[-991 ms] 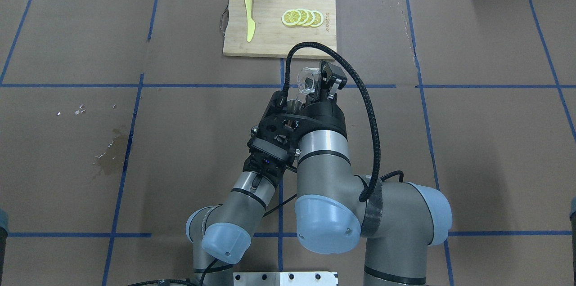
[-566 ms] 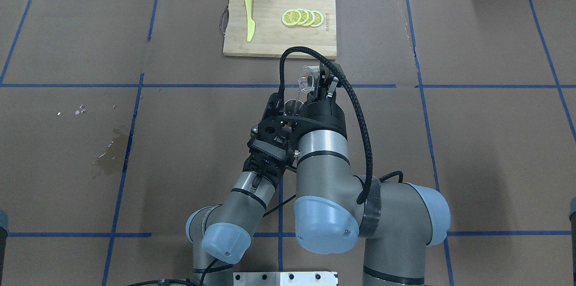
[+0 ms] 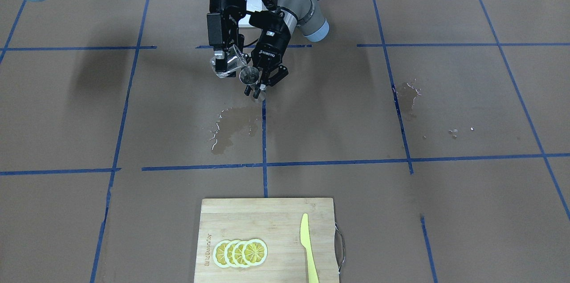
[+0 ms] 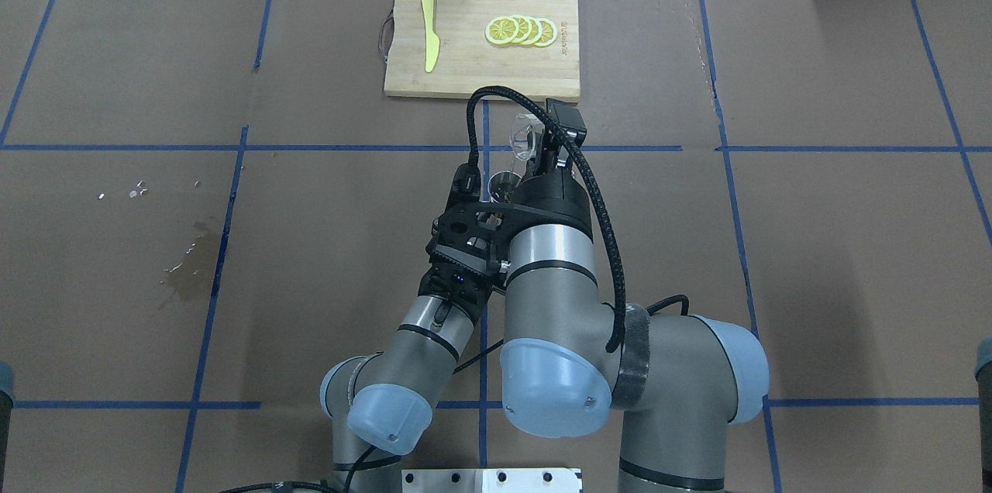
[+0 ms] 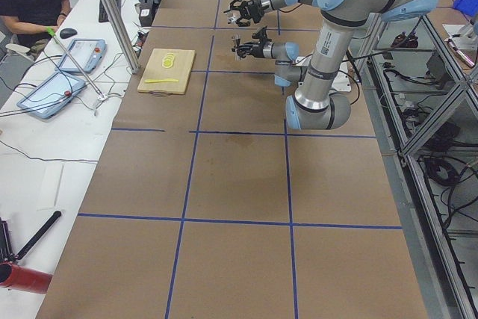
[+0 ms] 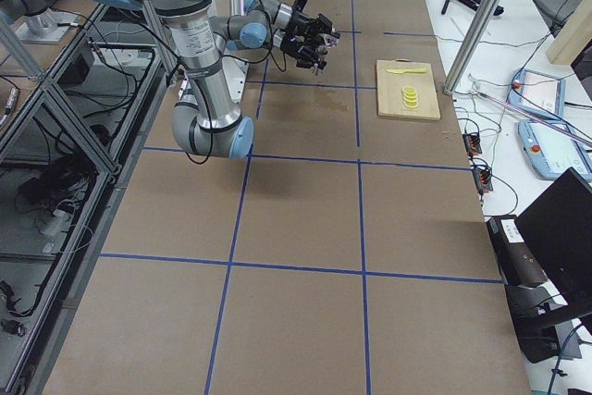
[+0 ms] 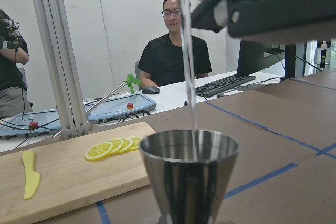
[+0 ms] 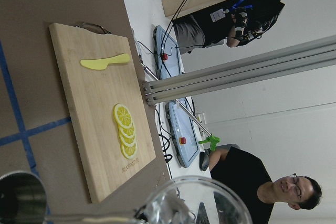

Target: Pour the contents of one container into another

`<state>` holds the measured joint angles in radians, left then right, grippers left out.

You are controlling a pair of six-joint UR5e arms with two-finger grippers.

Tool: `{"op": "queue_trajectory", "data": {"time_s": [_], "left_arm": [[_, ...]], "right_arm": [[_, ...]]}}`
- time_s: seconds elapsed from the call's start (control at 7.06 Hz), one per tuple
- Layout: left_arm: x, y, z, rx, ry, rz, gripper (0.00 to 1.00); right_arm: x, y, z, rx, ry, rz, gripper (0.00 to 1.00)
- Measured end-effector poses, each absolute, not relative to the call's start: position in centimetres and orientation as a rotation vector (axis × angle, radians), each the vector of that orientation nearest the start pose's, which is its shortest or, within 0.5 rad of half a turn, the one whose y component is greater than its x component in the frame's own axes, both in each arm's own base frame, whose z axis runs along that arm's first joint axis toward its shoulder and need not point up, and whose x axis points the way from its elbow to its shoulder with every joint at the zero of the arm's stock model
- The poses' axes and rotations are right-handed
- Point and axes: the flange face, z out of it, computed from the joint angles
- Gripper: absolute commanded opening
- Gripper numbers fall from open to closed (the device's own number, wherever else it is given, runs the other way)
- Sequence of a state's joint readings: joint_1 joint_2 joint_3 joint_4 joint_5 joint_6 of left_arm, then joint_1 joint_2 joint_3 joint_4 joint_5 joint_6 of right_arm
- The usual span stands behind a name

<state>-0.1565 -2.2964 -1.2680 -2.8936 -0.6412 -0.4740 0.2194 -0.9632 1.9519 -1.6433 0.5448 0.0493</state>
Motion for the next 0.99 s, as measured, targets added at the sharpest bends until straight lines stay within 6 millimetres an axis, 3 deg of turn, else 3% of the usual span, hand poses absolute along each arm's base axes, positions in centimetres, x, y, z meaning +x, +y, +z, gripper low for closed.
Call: {"op": "queue_trajectory", "data": {"time_s": [0.99], "left_arm": [[63.91,-31.66,20.82,1.438,0.865,-0.097,0.0]], "right_arm": [[-50.43,-33.15,13.53,1.267,0.205,-0.67,0.0]]}}
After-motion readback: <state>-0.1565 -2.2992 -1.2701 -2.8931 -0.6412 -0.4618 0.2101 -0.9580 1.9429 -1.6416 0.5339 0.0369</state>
